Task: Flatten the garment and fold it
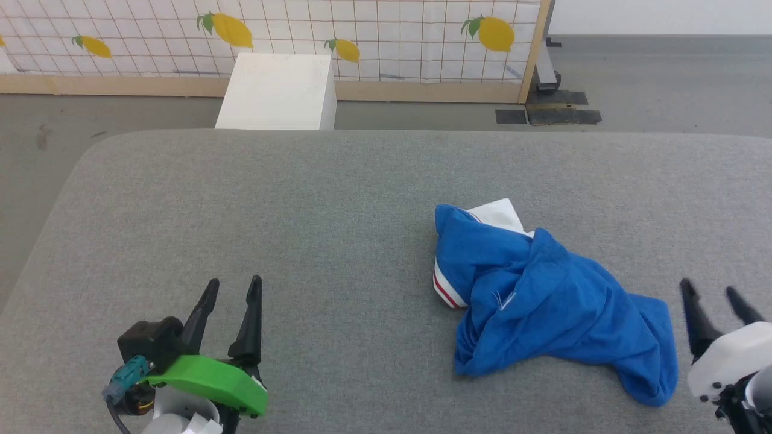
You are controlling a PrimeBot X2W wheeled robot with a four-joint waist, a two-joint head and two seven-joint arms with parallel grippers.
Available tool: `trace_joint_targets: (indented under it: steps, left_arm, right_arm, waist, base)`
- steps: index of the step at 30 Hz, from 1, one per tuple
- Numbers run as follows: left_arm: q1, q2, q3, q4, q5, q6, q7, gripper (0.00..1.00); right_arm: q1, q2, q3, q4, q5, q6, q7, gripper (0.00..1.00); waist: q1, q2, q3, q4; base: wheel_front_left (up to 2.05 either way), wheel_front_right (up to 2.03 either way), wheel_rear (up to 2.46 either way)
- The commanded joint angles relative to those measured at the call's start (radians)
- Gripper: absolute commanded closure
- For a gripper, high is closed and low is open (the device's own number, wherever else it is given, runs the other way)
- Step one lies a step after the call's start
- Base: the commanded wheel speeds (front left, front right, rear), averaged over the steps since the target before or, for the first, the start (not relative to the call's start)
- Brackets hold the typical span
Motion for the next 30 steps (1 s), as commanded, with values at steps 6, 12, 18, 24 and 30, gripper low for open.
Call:
trace_joint_targets:
  steps: [6, 12, 18, 24, 30]
  left_arm:
    - [0.028, 0.006, 0.000, -0.011, -0.006, 0.013, 0.003, 0.00]
    - [-0.010, -0.001, -0.022, -0.015, -0.001, 0.017, 0.032, 0.00]
    - [-0.164, -0.037, -0.086, 0.015, 0.005, 0.000, 0.145, 0.00]
    - [-0.383, -0.104, -0.195, 0.117, 0.002, -0.067, 0.315, 0.00]
    - [-0.588, -0.168, -0.294, 0.276, -0.014, -0.102, 0.534, 0.00]
  right_arm:
    - [-0.008, 0.029, -0.049, 0.011, -0.025, -0.001, -0.158, 0.00]
    - [-0.016, 0.038, -0.059, 0.032, -0.044, -0.001, -0.185, 0.00]
    - [-0.046, 0.040, -0.055, 0.037, -0.058, -0.001, -0.179, 0.00]
    - [-0.071, 0.041, -0.036, 0.045, -0.063, -0.001, -0.171, 0.00]
    - [-0.101, 0.041, -0.014, 0.059, -0.059, -0.001, -0.174, 0.00]
  waist:
    - [0.0001, 0.0000, -0.012, -0.003]
    - [0.0001, 0.0000, 0.008, -0.006]
    - [0.0001, 0.0000, 0.045, -0.014]
    - [0.0001, 0.0000, 0.094, -0.035]
    - [0.0001, 0.0000, 0.150, -0.077]
  base:
    - [0.00, 0.00, 0.00]
    - [0.00, 0.00, 0.00]
    - [0.00, 0.00, 0.00]
    - [0.00, 0.00, 0.00]
    - [0.00, 0.00, 0.00]
